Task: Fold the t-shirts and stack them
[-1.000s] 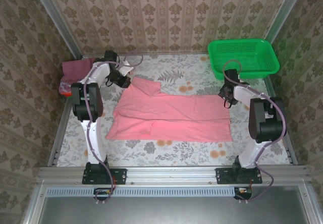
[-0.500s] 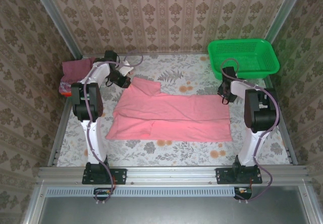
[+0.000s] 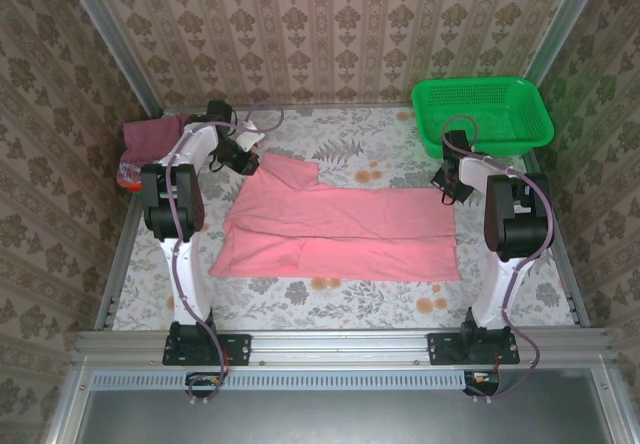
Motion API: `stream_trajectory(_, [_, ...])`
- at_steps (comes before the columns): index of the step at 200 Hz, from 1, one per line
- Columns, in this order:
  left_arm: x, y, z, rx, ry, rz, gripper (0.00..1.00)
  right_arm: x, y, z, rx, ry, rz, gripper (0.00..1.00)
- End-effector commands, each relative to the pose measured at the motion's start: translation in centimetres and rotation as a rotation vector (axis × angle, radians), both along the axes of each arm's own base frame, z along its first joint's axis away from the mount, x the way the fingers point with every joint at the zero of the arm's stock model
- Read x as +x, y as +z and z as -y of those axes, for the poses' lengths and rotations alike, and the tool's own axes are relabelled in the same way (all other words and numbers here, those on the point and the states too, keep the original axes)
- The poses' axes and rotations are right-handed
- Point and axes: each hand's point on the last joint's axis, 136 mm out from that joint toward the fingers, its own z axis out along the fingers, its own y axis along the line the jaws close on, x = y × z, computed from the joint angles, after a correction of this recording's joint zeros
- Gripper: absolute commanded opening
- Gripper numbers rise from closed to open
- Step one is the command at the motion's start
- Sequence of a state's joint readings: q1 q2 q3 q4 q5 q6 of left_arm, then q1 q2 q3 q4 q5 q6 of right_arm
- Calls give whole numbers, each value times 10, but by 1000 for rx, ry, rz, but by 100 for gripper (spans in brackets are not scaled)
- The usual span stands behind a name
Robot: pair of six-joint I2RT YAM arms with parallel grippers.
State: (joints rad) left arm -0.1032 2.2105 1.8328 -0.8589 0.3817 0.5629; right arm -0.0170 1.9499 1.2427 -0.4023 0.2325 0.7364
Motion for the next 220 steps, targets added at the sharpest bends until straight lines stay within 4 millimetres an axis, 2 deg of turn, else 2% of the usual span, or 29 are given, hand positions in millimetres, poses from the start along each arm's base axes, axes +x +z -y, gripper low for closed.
stream_trajectory(1, [-4,6,3,-36,-37,16,0,-5,14,0,-10,24,24,0])
stream_trajectory(52, [-4,31,0,-42,-55,113,0,-9,50,-10,14,90,153,0])
stream_trajectory(119, [-12,54,-10,-49,-34,209,0,-38,85,-21,47,149,235,0])
stream_trajectory(150, [-24,62,-11,-72,-47,264,0,-55,102,-28,72,177,274,0])
stream_trajectory(160, [-29,65,-9,-80,-62,289,0,-61,100,-31,80,185,263,0])
stream_trajectory(164, [-31,66,-9,-86,-67,294,0,-63,109,-31,77,190,288,0])
stream_trajectory(220, [-60,82,-9,-89,-124,397,0,-107,112,-35,86,206,271,0])
